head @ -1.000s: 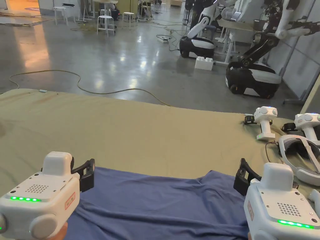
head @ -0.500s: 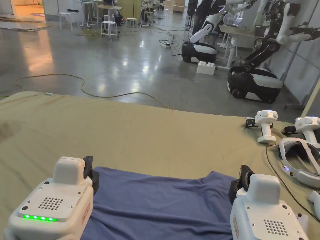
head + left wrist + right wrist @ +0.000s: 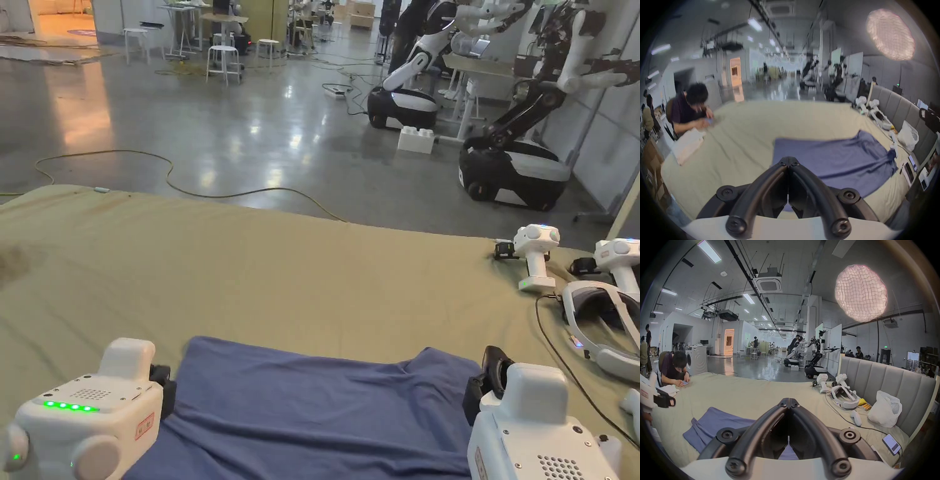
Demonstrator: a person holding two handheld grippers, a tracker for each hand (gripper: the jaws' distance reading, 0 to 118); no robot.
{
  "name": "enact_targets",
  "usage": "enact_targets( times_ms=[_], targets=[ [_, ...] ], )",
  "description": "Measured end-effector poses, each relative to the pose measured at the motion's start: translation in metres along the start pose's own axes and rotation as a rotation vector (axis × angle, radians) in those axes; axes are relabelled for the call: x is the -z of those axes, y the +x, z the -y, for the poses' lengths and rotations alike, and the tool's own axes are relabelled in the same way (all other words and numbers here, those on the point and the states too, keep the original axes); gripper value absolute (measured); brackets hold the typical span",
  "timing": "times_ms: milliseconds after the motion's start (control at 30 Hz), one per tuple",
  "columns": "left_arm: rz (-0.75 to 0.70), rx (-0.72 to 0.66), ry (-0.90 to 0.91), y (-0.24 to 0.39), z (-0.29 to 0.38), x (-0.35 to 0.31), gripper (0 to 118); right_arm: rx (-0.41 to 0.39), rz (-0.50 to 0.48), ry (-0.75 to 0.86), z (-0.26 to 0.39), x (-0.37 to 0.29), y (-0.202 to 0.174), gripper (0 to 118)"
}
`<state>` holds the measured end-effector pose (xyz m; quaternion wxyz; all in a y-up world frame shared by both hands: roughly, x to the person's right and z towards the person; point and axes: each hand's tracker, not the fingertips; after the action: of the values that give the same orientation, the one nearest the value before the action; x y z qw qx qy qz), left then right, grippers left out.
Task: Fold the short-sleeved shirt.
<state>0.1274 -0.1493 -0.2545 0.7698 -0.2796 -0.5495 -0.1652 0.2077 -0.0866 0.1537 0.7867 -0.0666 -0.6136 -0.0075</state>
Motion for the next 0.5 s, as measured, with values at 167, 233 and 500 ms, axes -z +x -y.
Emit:
enact_targets(
  times_ms=[167, 233, 500],
  targets=[
    [-0.044, 0.029, -0.258, -0.024, 0.02, 0.052, 3, -0.02, -0.004, -0.032, 0.01, 0.002, 0.001, 0],
    [-0.043, -0.017, -0.353, -0.036, 0.026, 0.071, 20, -0.023, -0.007, -0.047, 0.013, 0.003, 0.003, 0],
    [-0.035, -0.083, -0.524, -0.058, 0.048, 0.114, 67, -0.032, -0.01, -0.113, 0.028, 0.007, 0.012, 0]
  ],
)
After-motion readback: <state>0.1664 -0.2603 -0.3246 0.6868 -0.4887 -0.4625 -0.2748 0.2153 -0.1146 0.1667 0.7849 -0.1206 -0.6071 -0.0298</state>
